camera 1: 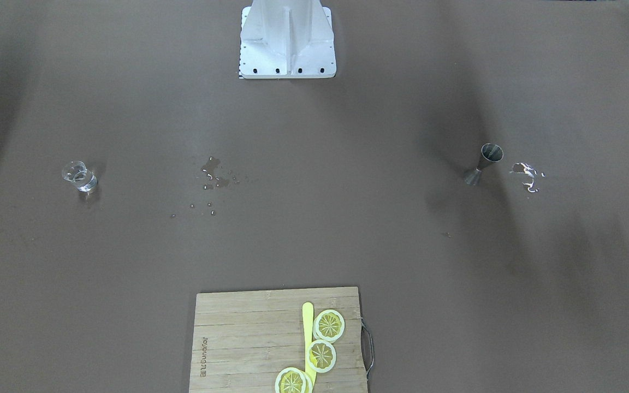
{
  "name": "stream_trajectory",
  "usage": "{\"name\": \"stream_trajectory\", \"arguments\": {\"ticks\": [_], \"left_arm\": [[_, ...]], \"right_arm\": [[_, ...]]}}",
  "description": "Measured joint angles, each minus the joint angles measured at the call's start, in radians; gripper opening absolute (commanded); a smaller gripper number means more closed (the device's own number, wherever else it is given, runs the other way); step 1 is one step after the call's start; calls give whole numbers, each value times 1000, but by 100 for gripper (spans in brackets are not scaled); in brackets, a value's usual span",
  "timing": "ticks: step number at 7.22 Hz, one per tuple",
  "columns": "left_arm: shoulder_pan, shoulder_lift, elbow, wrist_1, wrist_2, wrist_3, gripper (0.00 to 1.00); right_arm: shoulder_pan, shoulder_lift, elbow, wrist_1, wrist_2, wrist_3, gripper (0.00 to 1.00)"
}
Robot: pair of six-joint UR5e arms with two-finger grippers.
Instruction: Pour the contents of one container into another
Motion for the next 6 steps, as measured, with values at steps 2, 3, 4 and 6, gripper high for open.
{"name": "stream_trajectory", "arguments": {"ticks": [2,3,4,6], "left_arm": [[-9,-36,3,3,-2,-3,98],[-12,-59,4,6,-3,-3,98],[-13,-72,10,5,-5,-3,98],[-13,-80,40,1,-7,-2,98]], "right_arm": [[0,6,3,2,-2,0,100],[0,7,3,3,-3,0,100],[0,8,2,4,-4,-1,100],[-1,15,-2,7,-8,-2,100]]}}
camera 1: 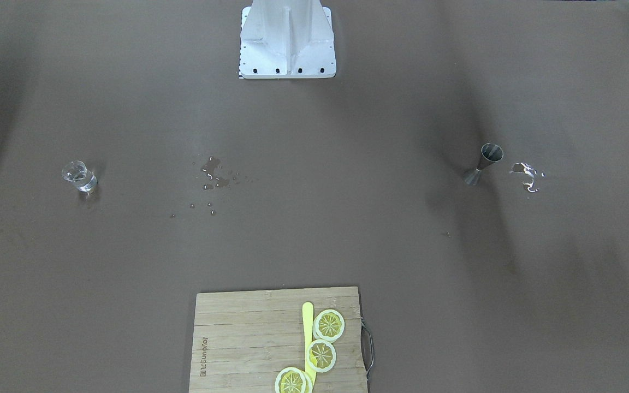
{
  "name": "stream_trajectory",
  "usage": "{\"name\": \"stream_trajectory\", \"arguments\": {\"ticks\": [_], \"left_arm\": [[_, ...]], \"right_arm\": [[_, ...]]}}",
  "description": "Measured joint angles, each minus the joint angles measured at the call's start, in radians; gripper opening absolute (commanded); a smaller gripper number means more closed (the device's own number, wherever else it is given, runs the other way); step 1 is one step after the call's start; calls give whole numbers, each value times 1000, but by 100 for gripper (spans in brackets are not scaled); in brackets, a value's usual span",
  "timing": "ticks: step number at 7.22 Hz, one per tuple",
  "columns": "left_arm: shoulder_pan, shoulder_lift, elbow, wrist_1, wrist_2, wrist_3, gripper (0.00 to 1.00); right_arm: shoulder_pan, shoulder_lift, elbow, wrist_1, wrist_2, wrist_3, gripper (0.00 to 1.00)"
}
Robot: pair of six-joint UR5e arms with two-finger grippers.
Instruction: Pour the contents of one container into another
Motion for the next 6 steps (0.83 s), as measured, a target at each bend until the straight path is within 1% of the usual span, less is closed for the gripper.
{"name": "stream_trajectory", "arguments": {"ticks": [3,6], "left_arm": [[-13,20,0,10,-6,1,98],[-13,27,9,14,-85,-1,98]], "right_arm": [[-1,7,-22,1,1,-1,100],[-1,13,-48,7,2,-9,100]]}}
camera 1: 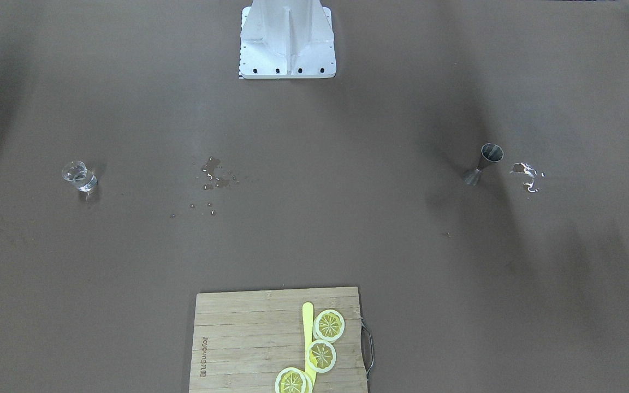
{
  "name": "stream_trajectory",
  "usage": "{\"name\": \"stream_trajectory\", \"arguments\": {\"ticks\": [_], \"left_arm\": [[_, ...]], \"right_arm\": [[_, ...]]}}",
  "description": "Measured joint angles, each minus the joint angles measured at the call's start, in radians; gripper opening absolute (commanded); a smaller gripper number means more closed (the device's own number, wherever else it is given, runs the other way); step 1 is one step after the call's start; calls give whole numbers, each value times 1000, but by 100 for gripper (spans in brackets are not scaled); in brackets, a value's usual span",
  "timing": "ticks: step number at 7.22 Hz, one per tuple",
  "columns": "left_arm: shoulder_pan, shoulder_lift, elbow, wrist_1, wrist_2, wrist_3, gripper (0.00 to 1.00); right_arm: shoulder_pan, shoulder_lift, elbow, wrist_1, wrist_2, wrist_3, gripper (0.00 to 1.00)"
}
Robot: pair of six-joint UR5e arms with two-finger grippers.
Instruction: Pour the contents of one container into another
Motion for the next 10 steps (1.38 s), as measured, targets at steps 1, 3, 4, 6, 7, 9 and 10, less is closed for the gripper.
{"name": "stream_trajectory", "arguments": {"ticks": [1,3,4,6,7,9,10], "left_arm": [[1,-10,-10,2,-10,-7,98],[14,-10,-107,10,-61,-201,98],[44,9,-180,9,-79,-305,98],[125,44,-305,6,-88,-458,98],[182,50,-374,5,-85,-571,98],[280,53,-494,-3,-65,-751,98],[308,54,-522,-32,-60,-790,98]], "right_arm": [[0,4,3,9,1,-2,100],[-1,4,0,74,5,-1,100],[-1,4,-8,124,6,-2,100],[-3,7,-16,206,23,3,100],[-5,9,-16,221,49,4,100],[-23,12,-15,230,105,-3,100],[-32,12,-11,231,120,-4,100]]}}
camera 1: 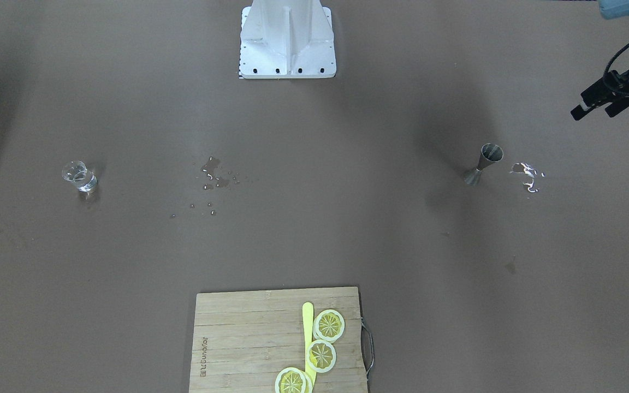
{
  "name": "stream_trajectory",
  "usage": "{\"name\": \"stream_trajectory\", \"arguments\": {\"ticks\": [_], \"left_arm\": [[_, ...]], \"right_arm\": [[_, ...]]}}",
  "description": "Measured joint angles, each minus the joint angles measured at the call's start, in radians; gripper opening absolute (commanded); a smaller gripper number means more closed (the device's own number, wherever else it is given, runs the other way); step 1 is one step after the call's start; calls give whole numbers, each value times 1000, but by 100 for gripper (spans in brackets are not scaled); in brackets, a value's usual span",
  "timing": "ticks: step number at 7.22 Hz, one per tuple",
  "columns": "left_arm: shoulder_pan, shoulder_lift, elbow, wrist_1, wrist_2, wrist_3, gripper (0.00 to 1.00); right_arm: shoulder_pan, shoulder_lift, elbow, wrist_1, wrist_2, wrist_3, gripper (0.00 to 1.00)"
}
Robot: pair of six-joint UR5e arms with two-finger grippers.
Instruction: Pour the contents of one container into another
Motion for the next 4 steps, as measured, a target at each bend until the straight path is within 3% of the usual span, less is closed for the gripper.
{"name": "stream_trajectory", "arguments": {"ticks": [2,4], "left_arm": [[74,27,-43,-143,64,-140,98],[255,87,-153,-218,254,-326,98]], "right_arm": [[-12,-2,19,0,12,7,100],[-25,-3,32,27,27,7,100]]}}
